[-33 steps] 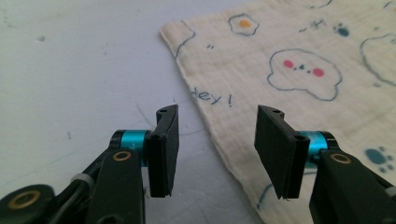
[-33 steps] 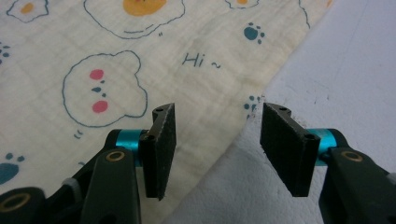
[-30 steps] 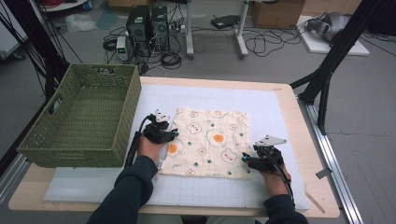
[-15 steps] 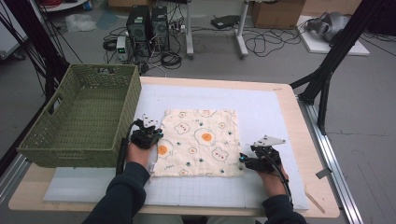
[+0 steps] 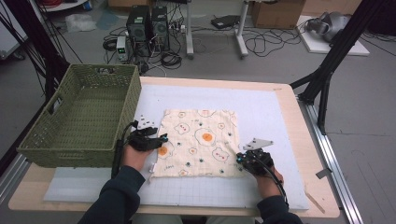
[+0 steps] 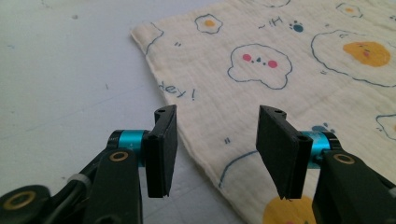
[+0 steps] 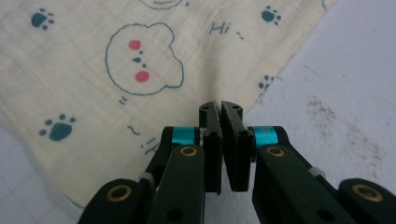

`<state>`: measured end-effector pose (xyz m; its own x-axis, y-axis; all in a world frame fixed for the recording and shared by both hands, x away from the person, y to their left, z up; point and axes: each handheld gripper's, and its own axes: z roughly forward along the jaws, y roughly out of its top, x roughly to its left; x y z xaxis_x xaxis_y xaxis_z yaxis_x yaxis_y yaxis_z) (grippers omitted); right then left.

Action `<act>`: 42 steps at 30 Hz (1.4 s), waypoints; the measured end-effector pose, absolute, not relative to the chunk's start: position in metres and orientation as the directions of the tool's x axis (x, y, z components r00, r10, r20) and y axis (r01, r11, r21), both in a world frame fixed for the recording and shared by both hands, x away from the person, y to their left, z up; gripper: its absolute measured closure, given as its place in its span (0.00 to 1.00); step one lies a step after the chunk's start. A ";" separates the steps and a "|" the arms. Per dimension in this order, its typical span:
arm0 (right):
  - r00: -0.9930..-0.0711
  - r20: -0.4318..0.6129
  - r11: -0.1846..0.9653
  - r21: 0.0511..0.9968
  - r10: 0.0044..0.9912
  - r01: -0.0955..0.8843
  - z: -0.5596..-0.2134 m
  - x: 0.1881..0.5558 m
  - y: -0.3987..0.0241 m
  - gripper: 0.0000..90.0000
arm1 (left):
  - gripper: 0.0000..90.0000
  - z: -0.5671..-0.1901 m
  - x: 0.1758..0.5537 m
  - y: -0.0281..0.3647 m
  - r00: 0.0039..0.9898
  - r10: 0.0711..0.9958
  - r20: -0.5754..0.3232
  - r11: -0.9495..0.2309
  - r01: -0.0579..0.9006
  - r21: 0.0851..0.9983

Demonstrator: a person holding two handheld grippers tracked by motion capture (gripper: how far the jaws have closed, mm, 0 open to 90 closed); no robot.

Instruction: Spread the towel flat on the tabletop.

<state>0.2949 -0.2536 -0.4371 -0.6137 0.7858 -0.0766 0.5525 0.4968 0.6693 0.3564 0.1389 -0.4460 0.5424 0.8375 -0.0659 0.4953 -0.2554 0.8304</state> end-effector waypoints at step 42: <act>-0.542 -0.040 0.401 0.719 0.840 0.568 -0.433 0.277 -0.273 0.67 | 0.71 -0.443 0.312 0.147 0.612 0.782 -0.116 -0.268 0.499 0.824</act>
<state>0.2772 -0.2730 -0.4334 -0.5419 0.8395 -0.0397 0.5679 0.4006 0.7190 0.3123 0.1473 -0.4426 0.6123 0.7820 -0.1165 0.4986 -0.2677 0.8245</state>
